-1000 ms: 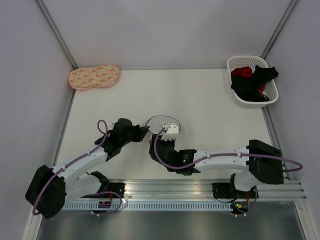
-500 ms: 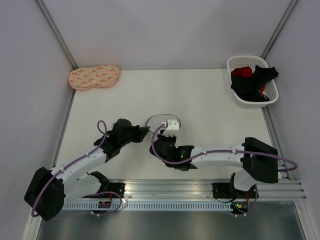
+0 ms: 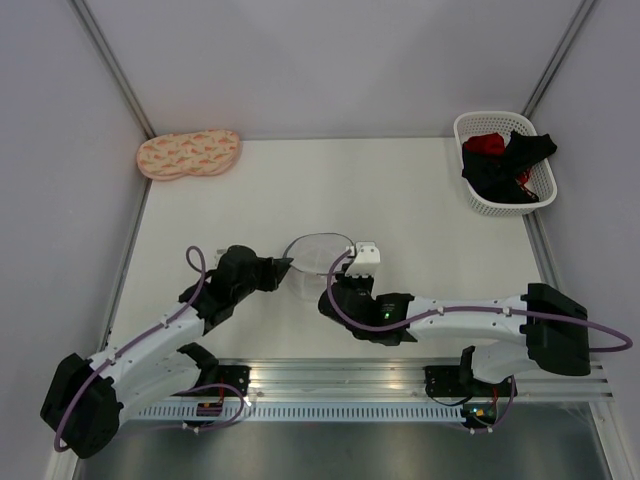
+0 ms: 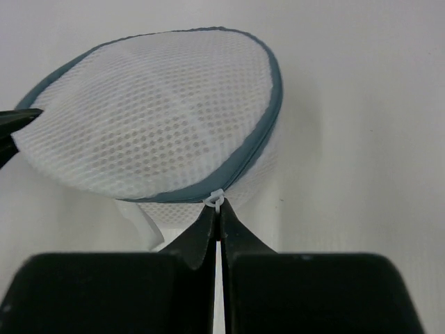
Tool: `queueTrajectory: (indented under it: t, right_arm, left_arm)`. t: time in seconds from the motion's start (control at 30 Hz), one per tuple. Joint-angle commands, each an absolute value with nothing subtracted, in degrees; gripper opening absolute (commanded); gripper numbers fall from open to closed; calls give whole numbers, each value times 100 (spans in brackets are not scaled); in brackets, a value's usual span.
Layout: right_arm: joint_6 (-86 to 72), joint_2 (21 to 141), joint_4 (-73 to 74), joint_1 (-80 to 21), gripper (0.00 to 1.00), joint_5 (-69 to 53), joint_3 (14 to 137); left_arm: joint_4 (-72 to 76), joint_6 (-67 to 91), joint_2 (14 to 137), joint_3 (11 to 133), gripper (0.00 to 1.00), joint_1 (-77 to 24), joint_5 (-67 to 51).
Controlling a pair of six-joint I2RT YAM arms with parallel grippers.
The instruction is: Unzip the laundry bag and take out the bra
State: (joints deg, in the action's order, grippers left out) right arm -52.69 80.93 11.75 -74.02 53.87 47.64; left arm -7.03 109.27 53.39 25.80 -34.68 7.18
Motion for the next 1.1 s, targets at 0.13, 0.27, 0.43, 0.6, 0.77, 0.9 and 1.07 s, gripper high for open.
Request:
queueTrajectory:
  t: [0.13,0.27,0.43,0.6,0.77,0.9,1.07]
  right_arm:
    - [-5977,7322,3050,-7400,0,5371,4764]
    - [-5906,6979,2865,-7418,0,5335,4570]
    - [-6126,6935,3304,-7400,0,5590,4553]
    - [-6249,7101,3849,-7330,0,5502,4623]
    - [-6083,7093,3710,-7321,0,5160,4570]
    - [-5854,6953,3498,-7321,0,4958,4544]
    - [-5477,6891,3218,-7321,0,4651,4658]
  left_arm:
    - [-1055,10283,5010,2426,2,-3349,1160]
    - [-984,10310,5124,2382,2,-3349,993]
    - [-704,9968,5168,2364,2,-3305,906]
    - [550,8600,5440,2364,2,-2963,126]
    - [1475,7201,6713,3092,5,-2409,-1359]
    - [1582,6321,7663,3989,49,-2294,-2522]
    - [997,5960,7148,4280,99,-2311,-1971]
